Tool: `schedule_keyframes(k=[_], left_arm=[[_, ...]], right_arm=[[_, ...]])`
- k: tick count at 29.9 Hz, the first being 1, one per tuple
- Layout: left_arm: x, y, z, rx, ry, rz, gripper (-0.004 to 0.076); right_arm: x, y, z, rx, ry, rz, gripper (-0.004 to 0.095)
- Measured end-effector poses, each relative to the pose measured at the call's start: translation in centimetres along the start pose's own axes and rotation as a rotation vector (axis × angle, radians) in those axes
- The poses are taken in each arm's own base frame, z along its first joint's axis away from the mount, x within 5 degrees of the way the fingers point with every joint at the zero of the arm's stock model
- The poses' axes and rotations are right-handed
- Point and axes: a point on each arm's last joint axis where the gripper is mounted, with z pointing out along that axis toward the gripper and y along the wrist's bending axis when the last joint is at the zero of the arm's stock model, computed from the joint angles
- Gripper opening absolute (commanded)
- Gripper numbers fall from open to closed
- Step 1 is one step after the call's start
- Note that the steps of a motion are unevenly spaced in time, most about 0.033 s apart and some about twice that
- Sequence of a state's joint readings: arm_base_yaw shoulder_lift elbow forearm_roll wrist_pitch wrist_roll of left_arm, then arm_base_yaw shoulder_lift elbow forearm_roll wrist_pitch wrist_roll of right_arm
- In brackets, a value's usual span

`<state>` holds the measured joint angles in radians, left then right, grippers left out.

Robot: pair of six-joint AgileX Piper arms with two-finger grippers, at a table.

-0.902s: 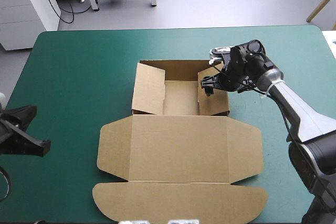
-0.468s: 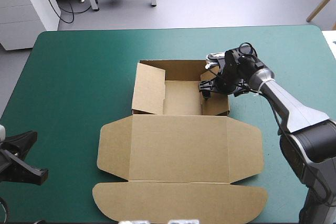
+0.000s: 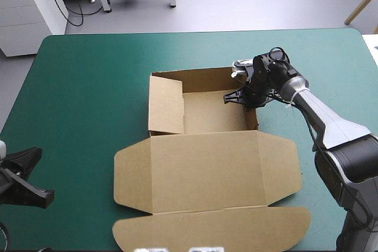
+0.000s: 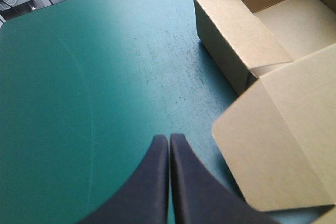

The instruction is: Fold the box

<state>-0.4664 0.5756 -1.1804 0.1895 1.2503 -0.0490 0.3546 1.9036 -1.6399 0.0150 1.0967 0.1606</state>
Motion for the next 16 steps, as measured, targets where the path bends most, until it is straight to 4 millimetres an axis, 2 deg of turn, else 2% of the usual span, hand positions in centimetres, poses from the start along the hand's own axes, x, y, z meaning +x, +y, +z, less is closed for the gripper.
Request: schedule_keyframes(k=[4,7,10,15,16], left_arm=[[0.0,0.0,0.0,0.000,0.000,0.000,-0.0010],[0.0,0.0,0.0,0.000,0.000,0.000,-0.0010],[0.0,0.0,0.0,0.000,0.000,0.000,-0.0010],[0.0,0.2,0.0,-0.021,-0.001,0.007,-0.0010],[0.0,0.3,0.0,-0.029,-0.001,0.010,-0.0010]], right_arm=[[-0.5,-0.5,-0.9,0.039,-0.014,-0.031,-0.0019],[-1.2,-2.5,-2.0,0.094,-0.030,-0.020,-0.0019],[-2.1,-7.1,-3.4,0.159,-0.063,0.038,-0.0019],[-1.6,-17.9,-5.7,0.286,-0.121,0.205,-0.0019],[-1.3,-19.5,-5.9,0.304,-0.131,0.228,-0.0019]])
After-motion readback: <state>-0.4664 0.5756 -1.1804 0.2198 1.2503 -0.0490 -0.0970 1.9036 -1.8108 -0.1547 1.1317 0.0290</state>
